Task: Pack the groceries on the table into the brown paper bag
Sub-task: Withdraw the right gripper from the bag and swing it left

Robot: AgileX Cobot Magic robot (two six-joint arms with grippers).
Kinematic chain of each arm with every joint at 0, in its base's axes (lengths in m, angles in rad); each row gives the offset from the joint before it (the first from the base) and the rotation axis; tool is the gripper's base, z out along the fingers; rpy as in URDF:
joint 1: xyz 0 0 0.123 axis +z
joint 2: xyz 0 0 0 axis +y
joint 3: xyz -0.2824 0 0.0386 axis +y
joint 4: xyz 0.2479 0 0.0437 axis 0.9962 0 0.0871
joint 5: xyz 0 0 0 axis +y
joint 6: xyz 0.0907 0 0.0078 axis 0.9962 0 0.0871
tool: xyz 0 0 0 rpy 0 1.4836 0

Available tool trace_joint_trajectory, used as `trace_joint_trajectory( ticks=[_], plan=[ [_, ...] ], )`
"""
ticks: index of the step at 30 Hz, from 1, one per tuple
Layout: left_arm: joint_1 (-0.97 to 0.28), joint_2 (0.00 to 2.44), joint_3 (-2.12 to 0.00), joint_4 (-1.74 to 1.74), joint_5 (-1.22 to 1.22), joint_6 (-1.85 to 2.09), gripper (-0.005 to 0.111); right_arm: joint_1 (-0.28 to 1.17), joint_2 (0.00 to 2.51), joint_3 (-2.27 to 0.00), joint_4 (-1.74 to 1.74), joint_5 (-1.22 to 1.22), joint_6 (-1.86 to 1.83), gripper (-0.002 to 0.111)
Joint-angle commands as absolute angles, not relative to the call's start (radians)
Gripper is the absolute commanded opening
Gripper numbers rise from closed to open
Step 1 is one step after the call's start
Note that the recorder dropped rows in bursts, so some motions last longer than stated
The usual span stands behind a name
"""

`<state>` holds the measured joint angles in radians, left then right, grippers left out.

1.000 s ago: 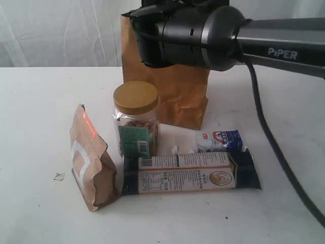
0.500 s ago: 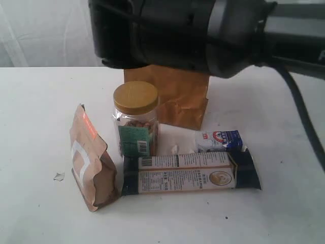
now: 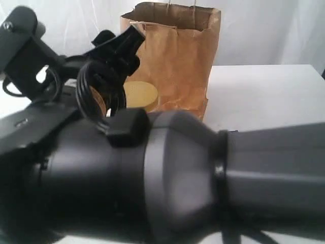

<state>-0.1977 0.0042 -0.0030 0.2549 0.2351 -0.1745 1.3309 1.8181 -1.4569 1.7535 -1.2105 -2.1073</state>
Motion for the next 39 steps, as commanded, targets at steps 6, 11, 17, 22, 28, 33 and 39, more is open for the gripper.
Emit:
trace_joint_trajectory(
  ticks=[6,11,17,22,28,33,39],
  plan=[
    [-0.206,0.0,0.0,0.258,0.235,-0.175,0.0,1.378,1.806,-1.374,1.744,-1.165,-2.012,0.069],
    [-0.206,0.0,0.0,0.258,0.235,-0.175,0.0,1.395,1.806,-1.32,1.744,-0.987,-2.018,0.069],
    [-0.206,0.0,0.0,0.258,0.235,-0.175,0.0,1.393,1.792,-1.251,1.744,-0.678,-2.09,0.069],
    [-0.206,0.0,0.0,0.258,0.235,-0.175,0.0,1.37,1.689,-1.243,1.744,-0.484,-2.046,0.069],
    [-0.206,0.0,0.0,0.258,0.235,-0.175,0.0,1.346,1.533,-1.243,1.744,-0.43,-2.063,0.069],
    [-0.206,0.0,0.0,0.258,0.235,-0.175,0.0,1.346,1.464,-1.243,1.744,-0.503,-2.098,0.069],
    [-0.206,0.0,0.0,0.258,0.235,-0.175,0.0,1.346,1.478,-1.243,1.744,-0.601,-2.095,0.069]
  ],
)
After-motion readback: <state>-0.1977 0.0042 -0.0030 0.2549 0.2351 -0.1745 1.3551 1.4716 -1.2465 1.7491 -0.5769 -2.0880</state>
